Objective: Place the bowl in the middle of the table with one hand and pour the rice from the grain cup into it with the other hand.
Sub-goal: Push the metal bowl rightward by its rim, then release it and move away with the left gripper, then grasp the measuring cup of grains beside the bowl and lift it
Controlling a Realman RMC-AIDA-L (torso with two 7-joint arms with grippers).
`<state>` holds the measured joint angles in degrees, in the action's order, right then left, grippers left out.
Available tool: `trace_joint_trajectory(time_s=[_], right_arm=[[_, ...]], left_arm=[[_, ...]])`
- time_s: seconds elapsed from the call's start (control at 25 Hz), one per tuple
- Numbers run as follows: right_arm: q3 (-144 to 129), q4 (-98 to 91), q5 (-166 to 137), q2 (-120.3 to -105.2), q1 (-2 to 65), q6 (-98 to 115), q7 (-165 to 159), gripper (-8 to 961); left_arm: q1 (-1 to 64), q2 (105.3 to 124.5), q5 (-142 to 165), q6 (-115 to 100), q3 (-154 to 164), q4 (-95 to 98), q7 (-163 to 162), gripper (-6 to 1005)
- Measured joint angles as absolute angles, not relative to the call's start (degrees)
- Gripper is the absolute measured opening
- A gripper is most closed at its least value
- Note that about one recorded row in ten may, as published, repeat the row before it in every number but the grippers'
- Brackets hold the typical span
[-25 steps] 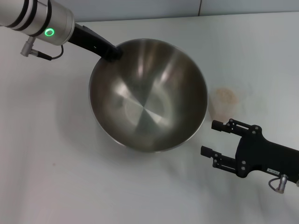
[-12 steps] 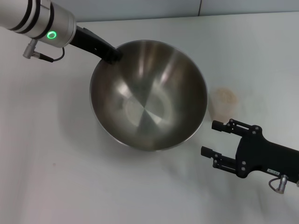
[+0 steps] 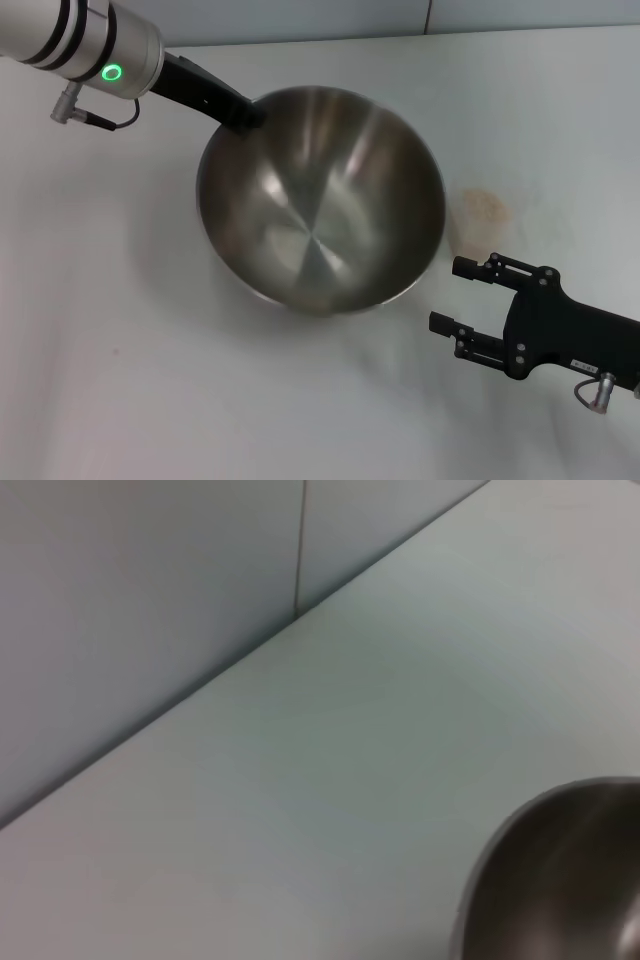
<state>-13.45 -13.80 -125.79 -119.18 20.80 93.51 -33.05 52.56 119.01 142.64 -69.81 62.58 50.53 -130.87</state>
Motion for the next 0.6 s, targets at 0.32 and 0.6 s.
trace_joint_trajectory(time_s=[0.32, 0.6], right_arm=[[-13.4, -13.8, -125.3, -119.18, 20.8, 93.5, -33.0, 686], [-13.4, -13.8, -125.2, -119.18, 20.6, 93.5, -33.0, 686]], left_arm=[[52.2, 118.97, 143.0, -67.4, 62.6, 50.5, -130.9, 125], [51.4, 118.84, 141.9, -66.9, 62.5, 53.4, -131.4, 477]])
